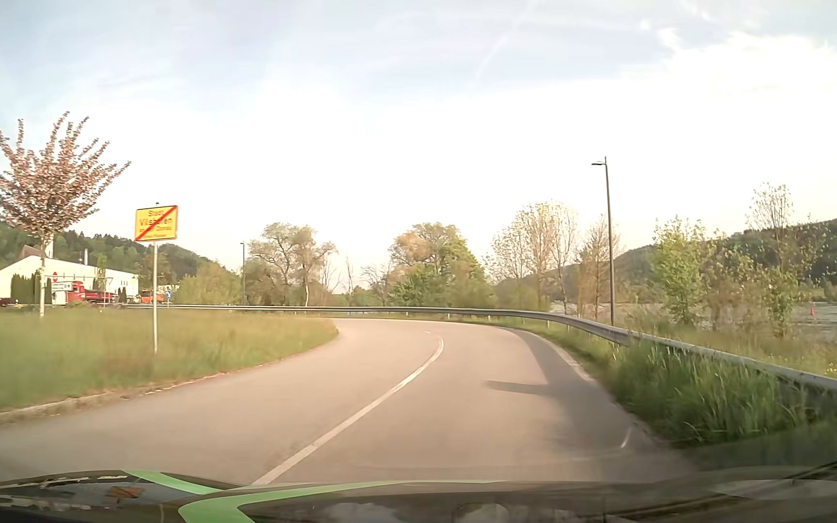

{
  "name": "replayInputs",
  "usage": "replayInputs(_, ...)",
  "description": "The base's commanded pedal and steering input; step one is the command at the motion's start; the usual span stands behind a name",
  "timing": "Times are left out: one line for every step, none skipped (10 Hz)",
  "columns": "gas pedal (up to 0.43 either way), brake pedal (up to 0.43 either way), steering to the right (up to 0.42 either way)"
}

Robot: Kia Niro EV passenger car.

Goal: Follow the waypoints while adhering to traffic rules and regulations

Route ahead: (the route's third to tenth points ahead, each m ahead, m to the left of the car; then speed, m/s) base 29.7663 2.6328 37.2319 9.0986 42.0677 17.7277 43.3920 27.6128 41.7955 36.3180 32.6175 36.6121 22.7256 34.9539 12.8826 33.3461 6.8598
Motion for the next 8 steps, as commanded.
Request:
replayInputs(0.228, 0.000, 0.120)
replayInputs(0.228, 0.000, 0.108)
replayInputs(0.228, 0.000, 0.093)
replayInputs(0.228, 0.000, 0.082)
replayInputs(0.228, 0.000, 0.067)
replayInputs(0.220, 0.000, 0.047)
replayInputs(0.220, 0.000, 0.030)
replayInputs(0.220, 0.000, 0.019)
